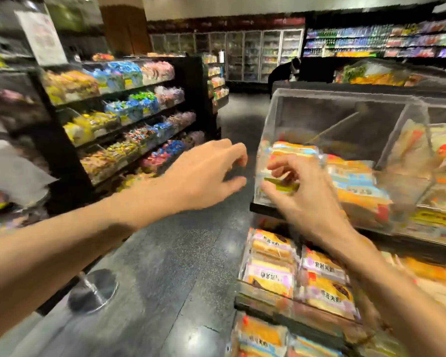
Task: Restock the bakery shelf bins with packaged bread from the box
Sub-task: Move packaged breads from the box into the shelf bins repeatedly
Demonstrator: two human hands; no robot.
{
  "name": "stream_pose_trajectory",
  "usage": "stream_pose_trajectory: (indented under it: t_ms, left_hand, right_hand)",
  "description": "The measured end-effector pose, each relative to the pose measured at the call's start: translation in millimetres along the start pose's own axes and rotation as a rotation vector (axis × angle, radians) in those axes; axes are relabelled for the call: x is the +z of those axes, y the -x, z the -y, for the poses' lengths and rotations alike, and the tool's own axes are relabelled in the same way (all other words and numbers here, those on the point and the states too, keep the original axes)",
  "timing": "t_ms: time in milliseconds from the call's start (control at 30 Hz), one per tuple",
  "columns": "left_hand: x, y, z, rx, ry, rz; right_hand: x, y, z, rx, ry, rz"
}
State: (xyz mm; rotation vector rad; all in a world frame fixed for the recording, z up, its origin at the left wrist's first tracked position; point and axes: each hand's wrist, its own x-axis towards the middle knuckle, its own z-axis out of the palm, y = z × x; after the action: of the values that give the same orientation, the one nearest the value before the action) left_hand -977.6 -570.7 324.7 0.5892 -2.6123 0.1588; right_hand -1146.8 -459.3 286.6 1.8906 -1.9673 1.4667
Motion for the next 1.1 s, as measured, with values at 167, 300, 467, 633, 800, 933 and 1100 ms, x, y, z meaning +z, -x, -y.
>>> stream_pose_trajectory:
  t_ms: [167, 300, 467, 633, 800, 933, 1100]
  left_hand:
    - [7, 202, 27, -0.255, -0.039, 0.075]
    - [6, 380, 25, -0.658, 0.029, 0.102]
    - [-6, 578, -4, -1.331, 0.096, 0.163]
    - [3, 747, -34, -1.769, 0.235, 0.072]
    - [18, 871, -35, -2.126, 0.445, 0.018]
    - [39, 940, -23, -2.331, 0.637, -0.053]
    - [68, 1024, 44, -2.486, 0.729, -0.402]
  right_hand:
    - [120, 81, 73, -0.125, -0.160, 0.378]
    - [212, 153, 142, -0.134, -0.308, 0.708]
    - [316, 251, 233, -0.201, -0.305, 1.198]
    - [405, 348, 311, -0.270, -0.255, 1.484]
    - [497, 426, 364, -0.198, -0.122, 1.648]
    - [565, 474, 390, 0.040, -0.021, 1.768]
    - [683, 516, 420, 0.207, -0.062, 1.813]
